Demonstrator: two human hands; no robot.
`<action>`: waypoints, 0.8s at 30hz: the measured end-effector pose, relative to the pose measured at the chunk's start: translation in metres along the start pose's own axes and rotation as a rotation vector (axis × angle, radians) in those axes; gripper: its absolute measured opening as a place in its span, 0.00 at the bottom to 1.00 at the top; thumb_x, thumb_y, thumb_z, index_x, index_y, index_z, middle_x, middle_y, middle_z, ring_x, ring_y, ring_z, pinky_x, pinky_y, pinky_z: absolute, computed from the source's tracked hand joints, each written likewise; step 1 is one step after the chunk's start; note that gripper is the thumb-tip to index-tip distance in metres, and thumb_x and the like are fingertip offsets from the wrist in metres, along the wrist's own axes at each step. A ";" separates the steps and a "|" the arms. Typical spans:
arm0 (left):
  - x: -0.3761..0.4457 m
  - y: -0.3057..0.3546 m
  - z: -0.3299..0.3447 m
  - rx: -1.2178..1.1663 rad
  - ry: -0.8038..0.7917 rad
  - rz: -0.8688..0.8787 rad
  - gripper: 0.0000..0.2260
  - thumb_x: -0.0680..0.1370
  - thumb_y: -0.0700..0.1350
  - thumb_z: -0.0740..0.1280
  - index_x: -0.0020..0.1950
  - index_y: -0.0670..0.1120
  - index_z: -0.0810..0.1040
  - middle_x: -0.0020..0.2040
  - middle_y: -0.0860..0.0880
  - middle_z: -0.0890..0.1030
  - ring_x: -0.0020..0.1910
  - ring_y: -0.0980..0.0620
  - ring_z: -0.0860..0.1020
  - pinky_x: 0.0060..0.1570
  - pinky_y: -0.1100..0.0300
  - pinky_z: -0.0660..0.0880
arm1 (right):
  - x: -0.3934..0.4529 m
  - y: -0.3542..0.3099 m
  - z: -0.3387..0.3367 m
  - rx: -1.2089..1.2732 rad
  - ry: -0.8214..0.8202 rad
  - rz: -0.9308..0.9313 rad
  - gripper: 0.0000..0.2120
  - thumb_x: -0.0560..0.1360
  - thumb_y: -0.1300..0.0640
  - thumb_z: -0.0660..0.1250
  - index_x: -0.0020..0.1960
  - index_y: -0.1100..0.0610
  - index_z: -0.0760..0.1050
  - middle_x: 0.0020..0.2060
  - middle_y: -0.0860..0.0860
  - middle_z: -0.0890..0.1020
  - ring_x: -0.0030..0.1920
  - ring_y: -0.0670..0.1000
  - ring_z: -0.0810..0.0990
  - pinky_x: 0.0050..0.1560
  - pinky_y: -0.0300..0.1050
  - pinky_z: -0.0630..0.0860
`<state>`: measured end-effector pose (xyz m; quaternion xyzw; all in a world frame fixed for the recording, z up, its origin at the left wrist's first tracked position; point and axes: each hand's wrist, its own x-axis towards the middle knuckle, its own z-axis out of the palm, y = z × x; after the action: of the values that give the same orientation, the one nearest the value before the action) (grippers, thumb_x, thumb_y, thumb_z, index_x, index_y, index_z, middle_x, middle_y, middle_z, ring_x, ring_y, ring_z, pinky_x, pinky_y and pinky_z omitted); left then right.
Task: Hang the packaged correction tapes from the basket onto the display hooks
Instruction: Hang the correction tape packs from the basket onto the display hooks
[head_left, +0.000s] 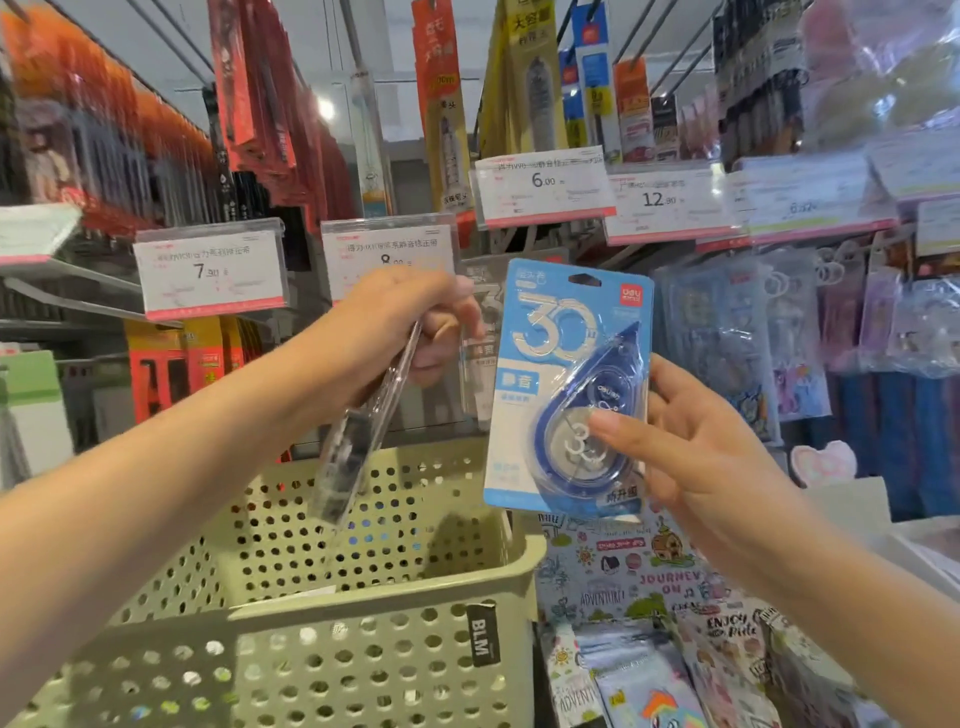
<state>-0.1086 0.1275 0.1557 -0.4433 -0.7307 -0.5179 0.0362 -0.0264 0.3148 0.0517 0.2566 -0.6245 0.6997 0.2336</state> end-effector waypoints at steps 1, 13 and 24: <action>0.004 0.003 0.001 0.001 0.026 0.000 0.15 0.79 0.44 0.57 0.35 0.41 0.74 0.17 0.51 0.65 0.16 0.56 0.60 0.19 0.68 0.60 | 0.000 0.000 -0.003 -0.009 0.010 -0.003 0.24 0.68 0.61 0.66 0.63 0.53 0.71 0.54 0.50 0.84 0.53 0.51 0.83 0.49 0.42 0.80; 0.016 0.035 0.014 0.036 0.309 -0.021 0.12 0.81 0.45 0.57 0.43 0.44 0.76 0.19 0.55 0.70 0.15 0.60 0.65 0.17 0.70 0.61 | 0.010 0.001 -0.014 -0.088 0.031 -0.041 0.24 0.67 0.61 0.67 0.64 0.55 0.73 0.53 0.49 0.85 0.52 0.50 0.84 0.46 0.39 0.79; 0.027 0.042 0.005 -0.024 0.247 -0.034 0.10 0.79 0.42 0.58 0.39 0.43 0.73 0.28 0.49 0.69 0.16 0.58 0.68 0.19 0.70 0.65 | 0.025 0.001 -0.009 -0.115 0.018 -0.104 0.24 0.68 0.59 0.67 0.63 0.52 0.73 0.54 0.47 0.84 0.54 0.48 0.83 0.48 0.38 0.79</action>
<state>-0.0943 0.1511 0.1979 -0.3641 -0.7217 -0.5779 0.1120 -0.0468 0.3243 0.0669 0.2687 -0.6474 0.6519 0.2894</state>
